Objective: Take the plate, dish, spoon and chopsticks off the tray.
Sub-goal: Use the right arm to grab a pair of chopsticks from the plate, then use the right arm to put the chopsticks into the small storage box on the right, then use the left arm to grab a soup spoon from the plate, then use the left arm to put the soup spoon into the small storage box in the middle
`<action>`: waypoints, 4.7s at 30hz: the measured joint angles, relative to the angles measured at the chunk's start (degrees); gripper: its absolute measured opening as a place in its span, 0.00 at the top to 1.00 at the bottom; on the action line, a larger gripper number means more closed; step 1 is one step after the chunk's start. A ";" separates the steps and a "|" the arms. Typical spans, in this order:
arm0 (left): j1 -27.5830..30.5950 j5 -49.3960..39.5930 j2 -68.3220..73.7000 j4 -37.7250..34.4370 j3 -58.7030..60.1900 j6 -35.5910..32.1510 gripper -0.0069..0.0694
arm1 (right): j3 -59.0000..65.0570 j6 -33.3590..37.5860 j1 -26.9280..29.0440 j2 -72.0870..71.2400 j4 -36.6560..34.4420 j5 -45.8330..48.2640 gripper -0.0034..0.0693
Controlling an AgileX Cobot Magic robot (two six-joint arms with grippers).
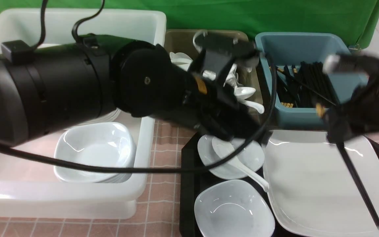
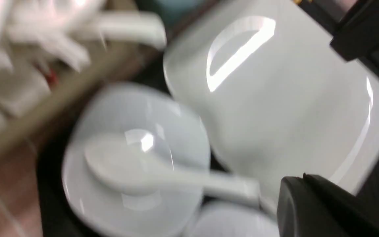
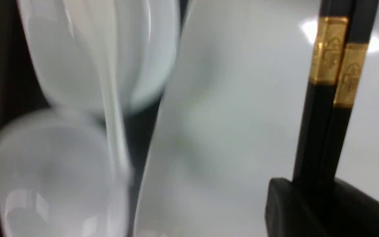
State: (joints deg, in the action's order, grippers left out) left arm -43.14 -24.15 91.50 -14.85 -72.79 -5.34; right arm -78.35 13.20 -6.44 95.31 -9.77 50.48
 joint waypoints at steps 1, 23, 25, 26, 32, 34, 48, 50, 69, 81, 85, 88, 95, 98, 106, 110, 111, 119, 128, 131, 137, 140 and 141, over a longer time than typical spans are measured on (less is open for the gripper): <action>0.00 5.91 0.00 0.13 0.00 0.00 0.92 | -1.79 0.07 0.50 -0.22 -0.07 -5.24 0.72; 0.15 19.78 3.61 6.82 0.00 -0.50 0.91 | -19.46 0.14 4.05 26.43 -0.07 -42.63 0.63; 0.18 18.70 3.61 7.02 0.00 -0.44 0.91 | -19.46 0.14 4.05 26.86 -0.07 -41.25 0.56; 0.18 17.54 3.61 7.07 -0.04 -0.44 0.91 | -19.52 0.14 4.05 26.92 -0.12 -39.11 0.50; 0.39 -3.42 5.53 7.09 -6.40 -0.01 0.91 | -19.91 0.84 4.05 21.17 -0.07 -22.30 0.44; 0.80 -15.67 8.05 6.79 -11.85 -1.07 0.91 | -20.45 2.66 4.05 15.38 -0.07 -13.23 0.53; 1.13 -42.79 27.35 2.22 -35.36 -29.71 0.91 | -0.39 12.85 4.05 -8.53 -7.84 13.62 0.91; 1.13 -42.34 29.28 2.22 -35.43 -32.62 0.91 | 4.99 13.52 4.05 -12.01 -9.01 12.25 0.91; 1.13 -35.66 36.75 4.81 -35.45 -48.90 0.24 | 18.45 14.27 4.05 -27.69 -10.58 4.50 0.91; 1.13 -33.65 38.51 4.20 -35.74 -49.81 0.60 | 18.57 14.27 4.05 -27.76 -10.58 2.88 0.91; 1.18 -33.76 37.83 3.66 -35.82 -49.81 0.85 | 18.63 14.27 4.05 -27.76 -10.58 2.15 0.91; 1.18 -34.46 37.20 2.74 -35.82 -49.10 0.86 | 18.62 14.27 4.05 -27.76 -10.58 1.97 0.91; 1.18 -34.57 32.91 2.27 -35.82 -42.52 0.86 | 18.62 14.27 4.05 -27.76 -10.58 1.87 0.91; 1.30 -34.31 30.91 2.45 -35.82 -39.06 0.86 | 18.62 14.27 4.05 -27.76 -10.66 1.54 0.91; 6.93 -17.16 24.20 2.29 -35.82 -28.18 0.86 | 18.51 26.71 3.55 -28.01 -26.27 -7.90 0.91; 10.68 -7.82 25.02 2.23 -35.82 -23.28 0.86 | 18.47 35.25 0.41 -28.13 -34.77 -17.18 0.91; 11.97 -5.71 25.98 2.23 -35.82 -22.29 0.86 | 18.59 35.91 -0.88 -28.06 -35.64 -20.64 0.91; 14.94 4.04 33.53 2.38 -35.82 -21.37 0.85 | 19.97 37.21 -6.29 -27.14 -36.71 -29.44 0.91; 14.94 4.96 35.16 6.22 -35.77 -18.53 0.46 | 19.97 37.21 -6.93 -27.08 -36.71 -27.87 0.91; 15.00 1.81 32.94 7.53 -35.77 -15.66 0.32 | 19.97 37.21 -6.94 -27.08 -36.71 -26.83 0.91; 14.74 -12.47 23.96 7.59 -35.77 -8.85 0.34 | 19.97 36.12 -6.94 -27.08 -34.72 -25.69 0.91; 13.33 -23.13 20.09 7.30 -35.54 -9.51 0.56 | 19.97 31.59 -6.94 -27.08 -30.55 -24.92 0.91; 12.34 -28.49 18.99 7.24 -34.85 -10.07 0.70 | 19.97 29.25 -6.94 -27.08 -28.59 -24.04 0.91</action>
State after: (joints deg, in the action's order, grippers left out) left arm -30.80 -52.63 110.49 -7.61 -107.64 -15.40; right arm -58.38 42.45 -13.38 68.23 -38.36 26.44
